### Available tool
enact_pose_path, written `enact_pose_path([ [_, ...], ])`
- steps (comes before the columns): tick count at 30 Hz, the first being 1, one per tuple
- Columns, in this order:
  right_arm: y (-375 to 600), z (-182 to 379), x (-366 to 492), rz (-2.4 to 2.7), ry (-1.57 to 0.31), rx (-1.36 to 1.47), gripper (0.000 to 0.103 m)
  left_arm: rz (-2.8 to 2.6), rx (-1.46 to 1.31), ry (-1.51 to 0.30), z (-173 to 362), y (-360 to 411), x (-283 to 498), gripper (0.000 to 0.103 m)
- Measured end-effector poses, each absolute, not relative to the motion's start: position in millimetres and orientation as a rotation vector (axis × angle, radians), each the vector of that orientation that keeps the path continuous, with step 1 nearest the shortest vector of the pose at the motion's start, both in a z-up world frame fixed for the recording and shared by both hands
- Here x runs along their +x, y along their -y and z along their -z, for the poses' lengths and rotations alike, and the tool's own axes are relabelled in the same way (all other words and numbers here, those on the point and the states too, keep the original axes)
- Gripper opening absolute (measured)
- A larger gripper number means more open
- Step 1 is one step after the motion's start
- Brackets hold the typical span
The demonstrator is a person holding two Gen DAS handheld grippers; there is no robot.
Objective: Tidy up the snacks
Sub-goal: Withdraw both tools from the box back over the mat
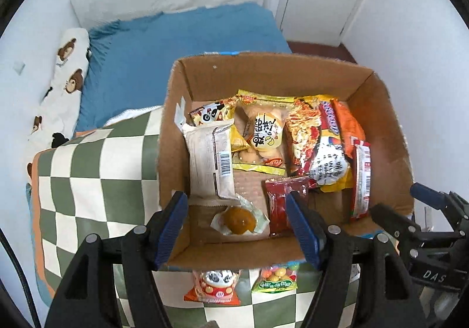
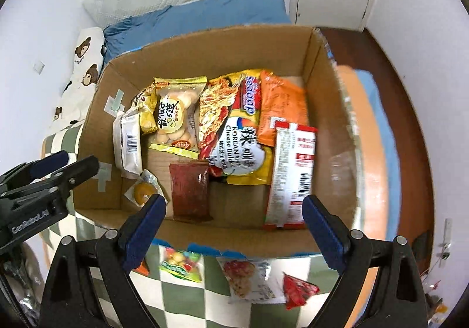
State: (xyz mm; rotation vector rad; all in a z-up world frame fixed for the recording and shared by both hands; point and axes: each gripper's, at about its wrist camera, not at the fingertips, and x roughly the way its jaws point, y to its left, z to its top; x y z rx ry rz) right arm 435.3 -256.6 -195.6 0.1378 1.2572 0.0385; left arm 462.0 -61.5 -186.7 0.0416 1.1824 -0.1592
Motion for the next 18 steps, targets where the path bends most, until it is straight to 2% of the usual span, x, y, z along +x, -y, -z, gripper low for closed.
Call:
enact_pose_path([
  [9, 260, 150, 394, -0.028, -1.128, 0.126, 0.096, 0.146, 0.046, -1.03, 146, 61, 415, 0.068],
  [18, 267, 133, 359, -0.051, -1.094, 0.218, 0.096, 0.138, 0.0, -1.009, 141, 46, 385, 0.068],
])
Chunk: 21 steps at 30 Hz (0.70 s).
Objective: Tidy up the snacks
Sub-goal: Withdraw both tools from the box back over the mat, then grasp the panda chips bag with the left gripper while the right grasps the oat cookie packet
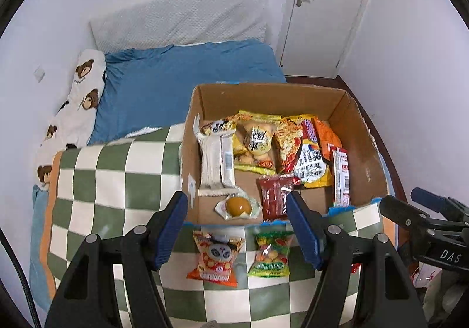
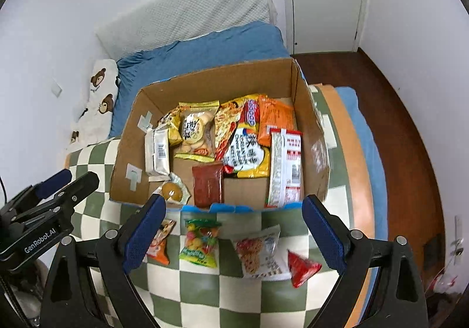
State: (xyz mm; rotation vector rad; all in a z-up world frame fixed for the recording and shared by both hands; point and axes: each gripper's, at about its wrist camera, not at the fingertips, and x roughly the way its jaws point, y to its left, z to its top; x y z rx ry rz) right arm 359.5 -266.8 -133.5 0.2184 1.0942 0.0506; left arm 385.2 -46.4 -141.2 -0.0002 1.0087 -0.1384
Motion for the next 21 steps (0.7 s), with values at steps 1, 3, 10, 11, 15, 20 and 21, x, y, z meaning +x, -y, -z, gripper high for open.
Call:
enact_pose_path([
  [1, 268, 136, 356, -0.051, -1.101, 0.226, 0.096, 0.134, -0.009, -1.014, 145, 43, 382, 0.068],
  [3, 270, 147, 349, -0.047, -1.124, 0.242, 0.096, 0.12, -0.021, -1.03, 154, 37, 376, 0.068],
  [10, 274, 234, 329, -0.007, -1.293, 0.283, 0.096, 0.077, -0.05, -1.214, 229, 16, 372, 0.068],
  [11, 274, 248, 327, -0.002, -1.319, 0.285, 0.096, 0.074, -0.031, -1.24, 241, 18, 374, 0.068],
  [15, 273, 287, 329, 0.029, -1.377, 0.258, 0.096, 0.093, 0.05, -1.352, 287, 33, 385, 0.068],
  [20, 266, 319, 337, 0.044, -1.424, 0.216, 0.096, 0.121, 0.148, -1.453, 333, 57, 400, 0.068],
  [21, 264, 324, 339, 0.043, -1.433, 0.204, 0.094, 0.13, 0.157, -1.451, 336, 60, 401, 0.068],
])
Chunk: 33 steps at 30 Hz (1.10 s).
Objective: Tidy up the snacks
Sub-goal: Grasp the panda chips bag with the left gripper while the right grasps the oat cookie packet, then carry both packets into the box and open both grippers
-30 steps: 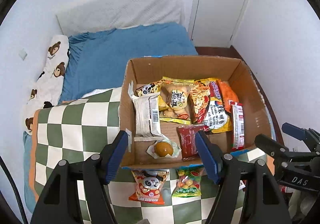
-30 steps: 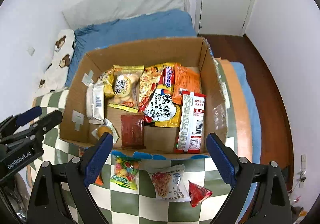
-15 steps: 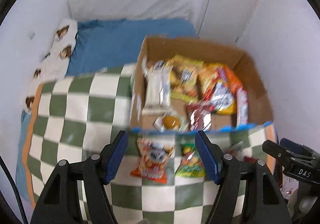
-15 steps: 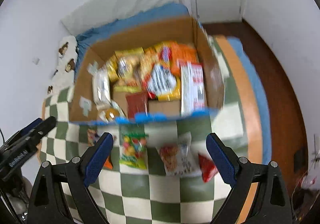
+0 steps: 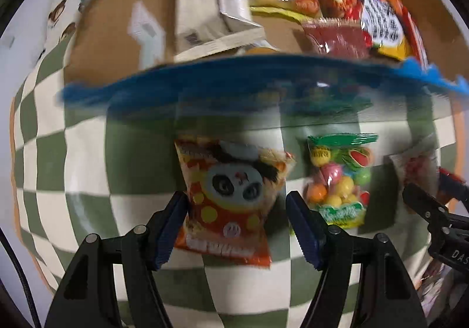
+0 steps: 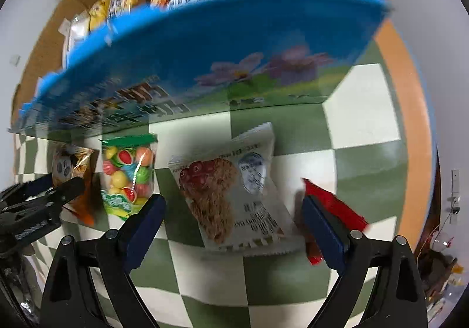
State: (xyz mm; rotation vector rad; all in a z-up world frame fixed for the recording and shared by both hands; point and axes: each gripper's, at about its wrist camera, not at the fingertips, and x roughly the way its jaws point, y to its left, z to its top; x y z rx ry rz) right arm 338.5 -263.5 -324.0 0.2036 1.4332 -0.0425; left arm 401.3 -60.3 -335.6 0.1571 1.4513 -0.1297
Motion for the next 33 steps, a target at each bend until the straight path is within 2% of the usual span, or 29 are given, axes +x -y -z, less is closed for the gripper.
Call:
enact_pose_path([
  [1, 262, 329, 340, 0.049, -1.444, 0.188, 0.085, 0.141, 0.15, -1.449, 337, 62, 402, 0.067],
  [2, 261, 335, 341, 0.054, -1.457, 0.18, 0.079, 0.152, 0.13, -1.438, 335, 62, 400, 0.061],
  [4, 261, 338, 338, 0.053, -1.456, 0.179, 0.066, 0.153, 0.123, -1.426, 333, 62, 396, 0.055],
  [7, 259, 336, 331, 0.048, -1.461, 0.177, 0.056, 0.146, 0.086, -1.425, 331, 58, 381, 0.051],
  [18, 248, 344, 241, -0.08, -1.601, 0.347, 0.055, 0.143, -0.012, -1.547, 350, 42, 266, 0.051],
  [22, 246, 360, 219, -0.07, -1.642, 0.376, 0.057, 0.146, -0.035, -1.625, 380, 43, 253, 0.052],
  [27, 238, 368, 214, -0.045, -1.645, 0.345, 0.062, 0.135, -0.015, -1.608, 391, 49, 247, 0.052],
  [29, 236, 368, 210, -0.036, -1.634, 0.328, 0.061, 0.139, -0.014, -1.594, 388, 50, 246, 0.049],
  [31, 237, 367, 206, -0.027, -1.62, 0.308, 0.054, 0.148, -0.028, -1.578, 379, 56, 245, 0.046],
  [33, 234, 364, 200, -0.035, -1.607, 0.311, 0.053, 0.16, -0.038, -1.552, 364, 56, 245, 0.046],
])
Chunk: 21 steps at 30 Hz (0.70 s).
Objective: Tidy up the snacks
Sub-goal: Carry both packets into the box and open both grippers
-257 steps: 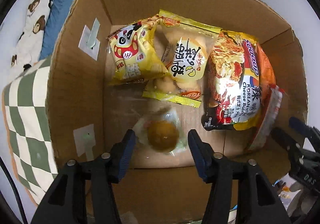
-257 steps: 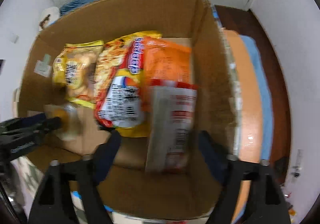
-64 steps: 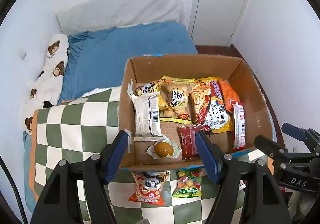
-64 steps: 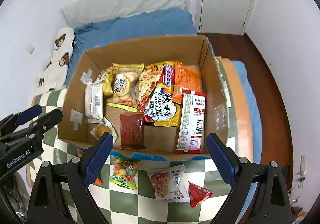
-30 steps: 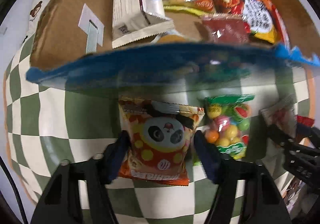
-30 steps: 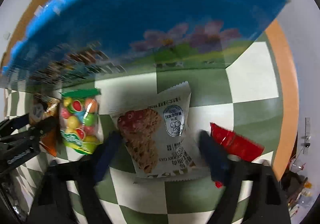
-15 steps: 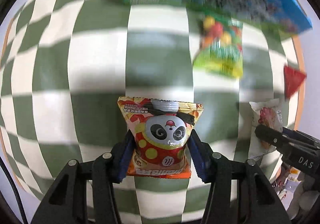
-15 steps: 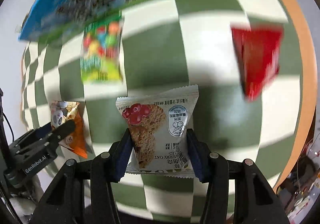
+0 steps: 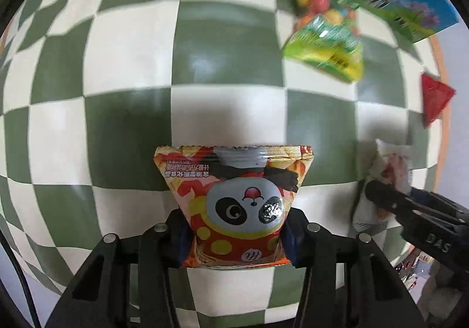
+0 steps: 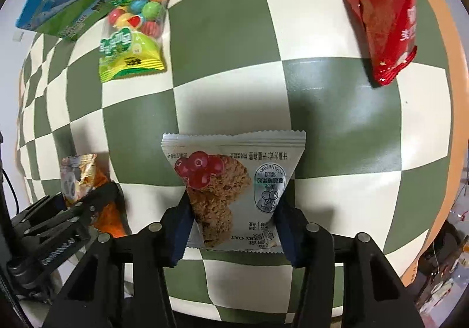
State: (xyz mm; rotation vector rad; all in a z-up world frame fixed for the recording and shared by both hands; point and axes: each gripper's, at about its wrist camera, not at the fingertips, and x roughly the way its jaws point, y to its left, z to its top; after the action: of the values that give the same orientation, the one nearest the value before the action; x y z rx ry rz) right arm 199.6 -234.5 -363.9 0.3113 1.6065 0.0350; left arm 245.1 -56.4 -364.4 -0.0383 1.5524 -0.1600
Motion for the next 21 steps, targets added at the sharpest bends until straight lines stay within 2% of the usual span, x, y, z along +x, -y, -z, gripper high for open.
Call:
enact_pose_path([
  [3, 239, 345, 197, -0.065, -1.578, 0.361, 0.053, 0.195, -0.074, -1.5, 331, 61, 248, 0.046],
  [8, 255, 271, 218, -0.14, -1.443, 0.413, 0.053, 0.299, -0.121, -1.353, 245, 85, 278, 0.046],
  [13, 273, 182, 283, -0.183, -1.28, 0.391, 0.053, 0.363, -0.113, -1.269, 183, 95, 359, 0.046],
  [17, 275, 147, 343, -0.143, -1.227, 0.321, 0.053, 0.339, -0.076, -1.283, 180, 104, 424, 0.046],
  [21, 265, 157, 410, -0.105, -1.263, 0.292, 0.053, 0.302, -0.058, -1.361, 201, 106, 478, 0.046],
])
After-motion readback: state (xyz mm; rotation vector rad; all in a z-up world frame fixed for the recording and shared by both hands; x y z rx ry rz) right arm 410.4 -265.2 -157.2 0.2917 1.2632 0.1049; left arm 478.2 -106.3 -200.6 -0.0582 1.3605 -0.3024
